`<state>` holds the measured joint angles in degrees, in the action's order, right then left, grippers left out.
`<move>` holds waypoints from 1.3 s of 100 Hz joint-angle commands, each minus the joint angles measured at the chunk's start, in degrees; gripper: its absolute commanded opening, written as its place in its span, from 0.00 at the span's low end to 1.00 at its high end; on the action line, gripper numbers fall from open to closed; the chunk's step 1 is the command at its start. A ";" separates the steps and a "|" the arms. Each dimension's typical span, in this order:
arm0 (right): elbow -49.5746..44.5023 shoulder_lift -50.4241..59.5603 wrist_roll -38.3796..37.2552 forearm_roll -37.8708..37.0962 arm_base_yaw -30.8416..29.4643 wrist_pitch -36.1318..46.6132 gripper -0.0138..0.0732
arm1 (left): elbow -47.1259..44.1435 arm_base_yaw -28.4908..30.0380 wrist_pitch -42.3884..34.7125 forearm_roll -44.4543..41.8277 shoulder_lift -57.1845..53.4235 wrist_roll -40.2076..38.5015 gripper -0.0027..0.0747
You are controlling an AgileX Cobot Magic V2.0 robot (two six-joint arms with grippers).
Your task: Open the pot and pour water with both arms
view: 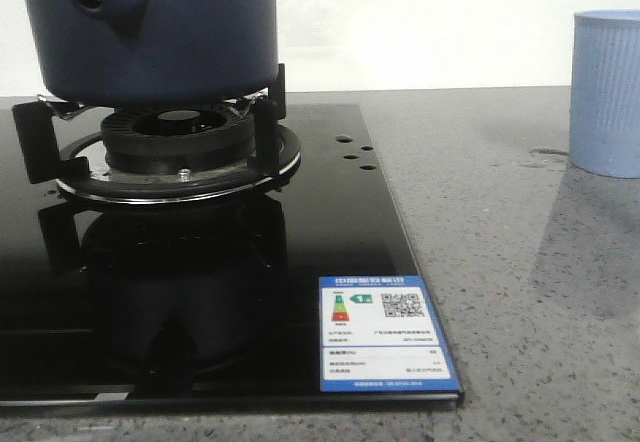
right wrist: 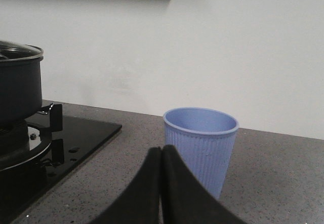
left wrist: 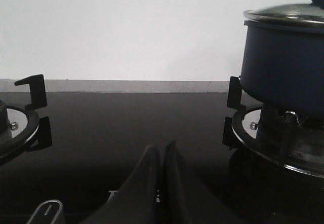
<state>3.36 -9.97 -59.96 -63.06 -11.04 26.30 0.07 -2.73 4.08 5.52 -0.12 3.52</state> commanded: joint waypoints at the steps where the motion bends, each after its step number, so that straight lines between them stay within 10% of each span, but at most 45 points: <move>1: 1.36 -0.52 0.31 1.80 -0.12 1.44 0.09 | -0.90 0.11 -3.38 0.19 -1.39 -0.75 0.01; 109: 1.36 -0.52 0.31 1.94 -0.12 1.04 0.09 | -0.79 0.11 -3.44 0.19 -1.39 -0.75 0.01; 130: 1.12 -1.38 6.27 13.63 0.23 1.72 0.09 | -0.79 0.11 -3.44 0.19 -1.39 -0.75 0.01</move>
<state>3.26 -9.97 -58.39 -57.80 -11.04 26.30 0.07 -2.73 5.13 5.52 -0.12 3.43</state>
